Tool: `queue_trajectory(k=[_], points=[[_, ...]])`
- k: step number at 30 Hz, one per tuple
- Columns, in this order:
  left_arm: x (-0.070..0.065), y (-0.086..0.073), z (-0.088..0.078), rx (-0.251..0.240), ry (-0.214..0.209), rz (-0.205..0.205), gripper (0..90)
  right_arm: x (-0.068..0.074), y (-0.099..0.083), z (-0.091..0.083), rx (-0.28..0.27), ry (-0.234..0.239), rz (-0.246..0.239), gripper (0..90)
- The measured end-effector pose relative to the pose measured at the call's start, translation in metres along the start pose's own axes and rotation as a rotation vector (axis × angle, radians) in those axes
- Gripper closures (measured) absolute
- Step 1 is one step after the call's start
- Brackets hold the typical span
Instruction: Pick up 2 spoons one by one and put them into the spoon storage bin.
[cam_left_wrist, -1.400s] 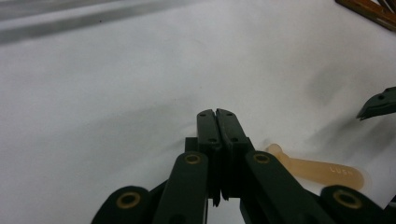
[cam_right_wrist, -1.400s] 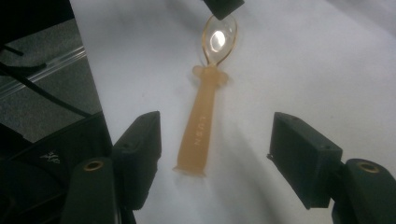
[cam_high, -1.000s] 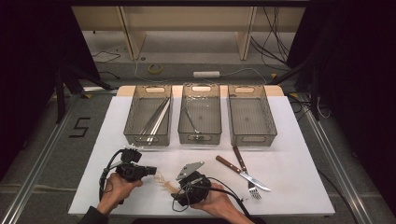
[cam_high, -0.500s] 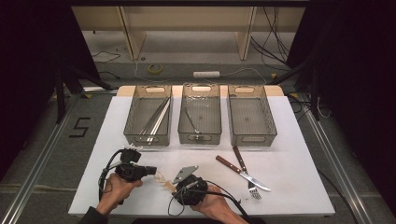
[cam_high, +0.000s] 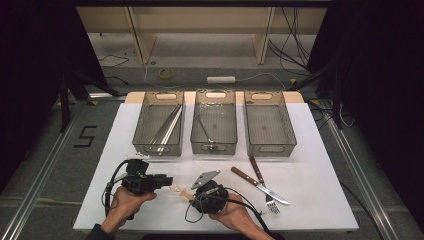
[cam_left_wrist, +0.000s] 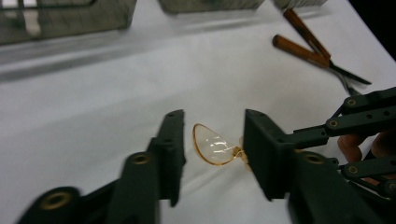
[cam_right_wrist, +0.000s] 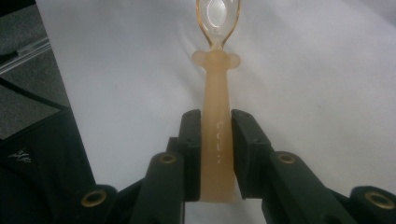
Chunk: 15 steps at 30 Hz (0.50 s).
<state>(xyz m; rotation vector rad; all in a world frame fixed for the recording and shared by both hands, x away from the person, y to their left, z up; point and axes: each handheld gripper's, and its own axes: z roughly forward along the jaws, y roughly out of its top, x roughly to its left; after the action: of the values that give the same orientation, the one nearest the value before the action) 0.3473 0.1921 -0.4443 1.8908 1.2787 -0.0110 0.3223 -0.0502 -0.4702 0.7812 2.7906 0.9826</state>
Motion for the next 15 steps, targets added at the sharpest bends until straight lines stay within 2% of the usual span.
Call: queue_trajectory(k=[3,4,5,8,10,12,15], points=[[-0.005,0.0,-0.003,-0.032,-0.003,0.035,48.2,-0.004,0.001,-0.005,-0.015,-0.014,-0.007,75.6],[-0.006,0.0,-0.004,-0.042,0.002,0.047,43.9,-0.006,0.001,-0.007,-0.018,-0.015,0.004,75.6],[-0.007,0.0,-0.004,-0.048,0.007,0.051,38.4,-0.008,0.002,-0.009,-0.024,-0.02,0.001,75.6],[-0.008,0.001,-0.007,-0.085,0.01,0.061,29.8,-0.014,0.002,-0.016,-0.037,-0.033,0.004,75.5],[-0.009,0.001,-0.01,-0.117,0.007,0.071,26.6,-0.019,0.002,-0.02,-0.042,-0.043,0.005,75.4],[-0.011,0.001,-0.013,-0.149,0.013,0.081,23.9,-0.024,0.001,-0.023,-0.054,-0.049,0.03,75.4],[-0.012,0.0,-0.015,-0.177,0.017,0.105,22.0,-0.031,0.002,-0.029,-0.068,-0.06,0.045,75.4]])
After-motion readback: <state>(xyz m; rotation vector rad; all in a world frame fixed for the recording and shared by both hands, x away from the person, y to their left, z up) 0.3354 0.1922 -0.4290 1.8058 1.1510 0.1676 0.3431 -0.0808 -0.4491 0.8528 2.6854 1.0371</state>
